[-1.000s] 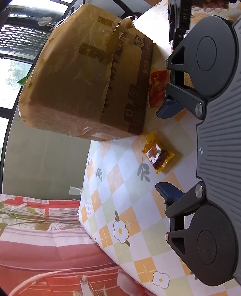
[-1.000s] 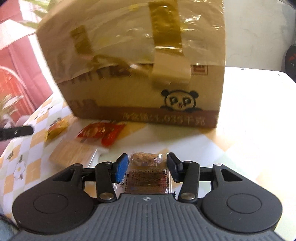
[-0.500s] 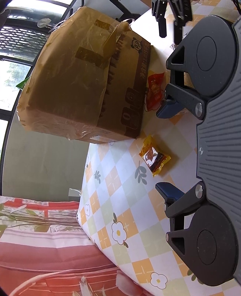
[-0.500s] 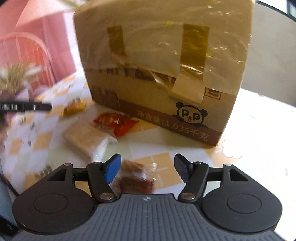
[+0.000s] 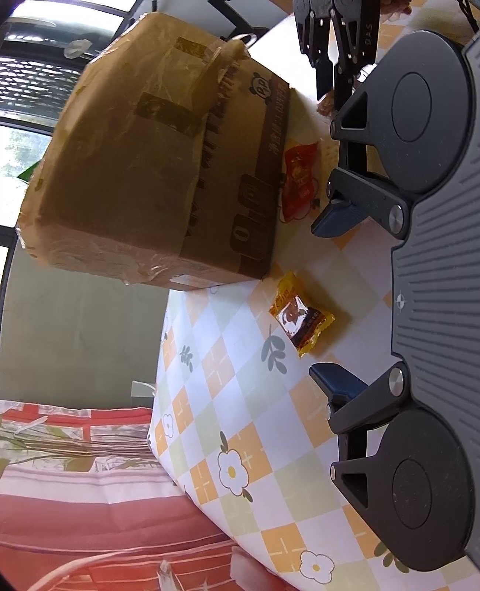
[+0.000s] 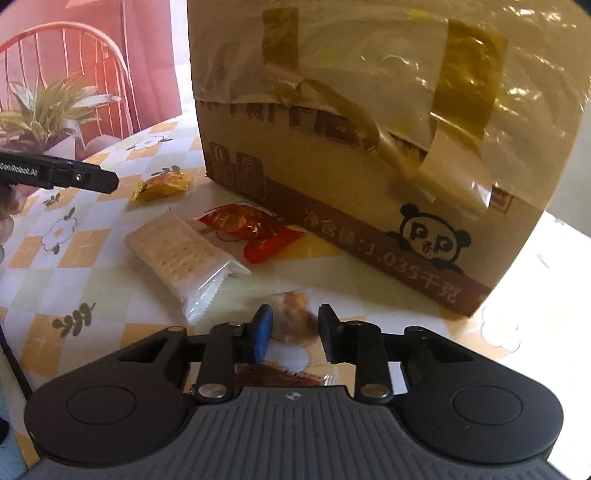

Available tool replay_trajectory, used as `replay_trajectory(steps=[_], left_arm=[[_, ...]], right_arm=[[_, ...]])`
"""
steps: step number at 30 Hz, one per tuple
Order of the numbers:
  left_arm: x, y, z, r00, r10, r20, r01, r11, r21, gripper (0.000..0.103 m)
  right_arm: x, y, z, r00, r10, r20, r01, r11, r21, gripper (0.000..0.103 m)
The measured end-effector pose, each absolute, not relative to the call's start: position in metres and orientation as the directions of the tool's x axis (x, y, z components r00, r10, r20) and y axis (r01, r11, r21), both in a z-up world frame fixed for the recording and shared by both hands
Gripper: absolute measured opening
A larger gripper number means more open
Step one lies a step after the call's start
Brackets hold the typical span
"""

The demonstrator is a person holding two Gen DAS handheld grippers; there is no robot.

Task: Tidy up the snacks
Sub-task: 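Grasp the orange-yellow candy with left gripper while right grasps the brown jerky packet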

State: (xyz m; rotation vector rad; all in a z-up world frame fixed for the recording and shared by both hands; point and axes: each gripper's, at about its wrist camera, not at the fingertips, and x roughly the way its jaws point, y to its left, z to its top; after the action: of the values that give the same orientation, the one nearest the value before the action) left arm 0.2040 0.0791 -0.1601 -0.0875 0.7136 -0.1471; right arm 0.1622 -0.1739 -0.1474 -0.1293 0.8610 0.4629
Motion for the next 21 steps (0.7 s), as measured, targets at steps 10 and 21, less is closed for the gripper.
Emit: replay_trajectory(steps=[10,21], left_arm=[[0.249,0.079,-0.166,0.715,-0.223,-0.663,0.194,0.974,-0.118,0.072],[0.273,0.068,-0.192,0.680,-0.192,-0.707,0.289,0.957,0.019,0.063]], right_arm=[[0.152,-0.190,-0.156,0.648,0.325,-0.689,-0.323,0.936,0.138,0.023],[0.149,-0.194,-0.157,0.665,0.326,-0.672,-0.319,0.937,0.139,0.023]])
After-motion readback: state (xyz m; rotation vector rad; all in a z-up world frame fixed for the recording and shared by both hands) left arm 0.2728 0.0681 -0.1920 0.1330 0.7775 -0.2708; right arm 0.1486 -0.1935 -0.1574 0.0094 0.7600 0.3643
